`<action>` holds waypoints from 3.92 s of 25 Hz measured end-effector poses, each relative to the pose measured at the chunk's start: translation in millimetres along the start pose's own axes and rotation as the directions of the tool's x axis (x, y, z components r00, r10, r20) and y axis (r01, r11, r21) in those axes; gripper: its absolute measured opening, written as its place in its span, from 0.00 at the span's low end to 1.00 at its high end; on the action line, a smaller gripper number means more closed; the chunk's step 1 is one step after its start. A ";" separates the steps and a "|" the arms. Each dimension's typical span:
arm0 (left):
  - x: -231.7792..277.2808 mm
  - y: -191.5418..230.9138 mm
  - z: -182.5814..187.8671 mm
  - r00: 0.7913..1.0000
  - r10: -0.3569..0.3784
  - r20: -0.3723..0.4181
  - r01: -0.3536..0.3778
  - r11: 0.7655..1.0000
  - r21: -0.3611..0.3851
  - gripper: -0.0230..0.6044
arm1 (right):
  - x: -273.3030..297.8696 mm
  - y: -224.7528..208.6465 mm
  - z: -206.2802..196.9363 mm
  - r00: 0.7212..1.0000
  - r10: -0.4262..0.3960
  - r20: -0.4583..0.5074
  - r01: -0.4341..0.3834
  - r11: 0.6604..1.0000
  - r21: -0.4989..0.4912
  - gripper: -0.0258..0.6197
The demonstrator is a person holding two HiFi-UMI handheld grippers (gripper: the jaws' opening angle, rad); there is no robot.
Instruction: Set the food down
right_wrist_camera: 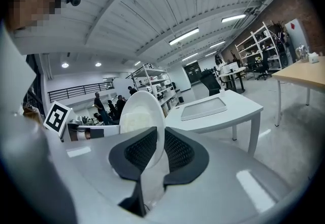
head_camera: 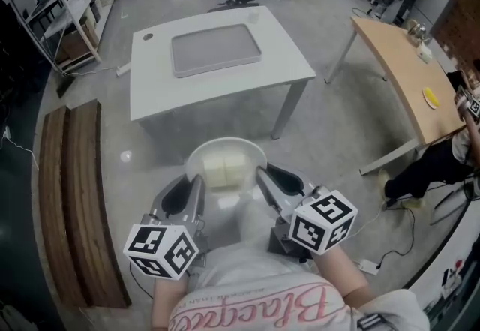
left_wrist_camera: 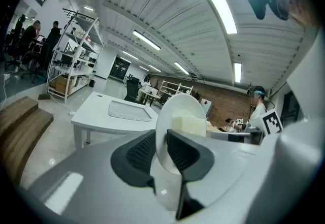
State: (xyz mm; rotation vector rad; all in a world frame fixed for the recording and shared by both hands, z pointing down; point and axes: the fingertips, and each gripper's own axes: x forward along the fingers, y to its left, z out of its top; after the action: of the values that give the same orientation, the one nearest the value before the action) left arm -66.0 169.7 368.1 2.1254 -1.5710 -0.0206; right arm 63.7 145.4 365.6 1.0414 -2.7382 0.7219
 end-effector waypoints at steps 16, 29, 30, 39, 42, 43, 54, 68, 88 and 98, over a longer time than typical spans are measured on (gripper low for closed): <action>89.3 28.6 59.7 0.999 0.039 0.004 -0.039 0.999 -0.004 0.15 | 73.7 -58.1 66.0 0.999 0.032 -0.026 -0.032 0.999 0.007 0.12; 168.5 43.0 92.9 0.998 0.054 0.019 -0.054 0.998 -0.025 0.15 | 123.2 -116.4 112.9 0.998 0.041 -0.048 -0.042 0.999 -0.014 0.12; 173.3 44.0 94.1 0.998 0.057 0.019 -0.056 0.998 -0.028 0.15 | 126.5 -120.3 115.2 0.998 0.044 -0.052 -0.045 0.999 -0.015 0.12; 199.4 59.9 102.1 0.997 0.078 0.013 -0.077 0.996 -0.052 0.15 | 153.3 -137.9 124.7 0.996 0.054 -0.075 -0.055 0.998 -0.009 0.12; 204.9 62.7 99.8 0.997 0.079 -0.002 -0.079 0.994 -0.070 0.15 | 157.7 -142.3 124.6 0.995 0.050 -0.088 -0.050 0.999 -0.002 0.12; 206.8 63.5 98.5 0.997 0.078 -0.007 -0.079 0.994 -0.078 0.15 | 159.0 -144.0 124.6 0.995 0.046 -0.092 -0.046 0.999 -0.001 0.12; 248.0 86.2 99.6 0.997 0.063 -0.051 -0.068 0.994 -0.089 0.15 | 193.0 -173.3 127.0 0.993 0.010 -0.120 -0.007 1.000 0.028 0.12; 340.3 158.7 101.8 0.987 0.057 -0.150 -0.079 0.985 -0.150 0.15 | 292.1 -233.0 129.2 0.974 -0.064 -0.218 0.076 0.996 0.047 0.13; 418.1 234.5 28.5 0.903 0.129 -0.409 -0.219 0.958 -0.182 0.17 | 373.6 -299.7 51.4 0.853 -0.170 -0.494 0.237 0.968 0.077 0.14; 421.6 248.1 7.7 0.867 0.108 -0.486 -0.258 0.932 -0.253 0.16 | 384.3 -307.0 35.4 0.810 -0.165 -0.563 0.265 0.959 0.101 0.15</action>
State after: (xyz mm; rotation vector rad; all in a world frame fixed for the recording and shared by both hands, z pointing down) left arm -148.3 -266.5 573.7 1.5767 -1.3661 0.2723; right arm -23.9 -299.0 560.7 0.9648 -2.0555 1.0463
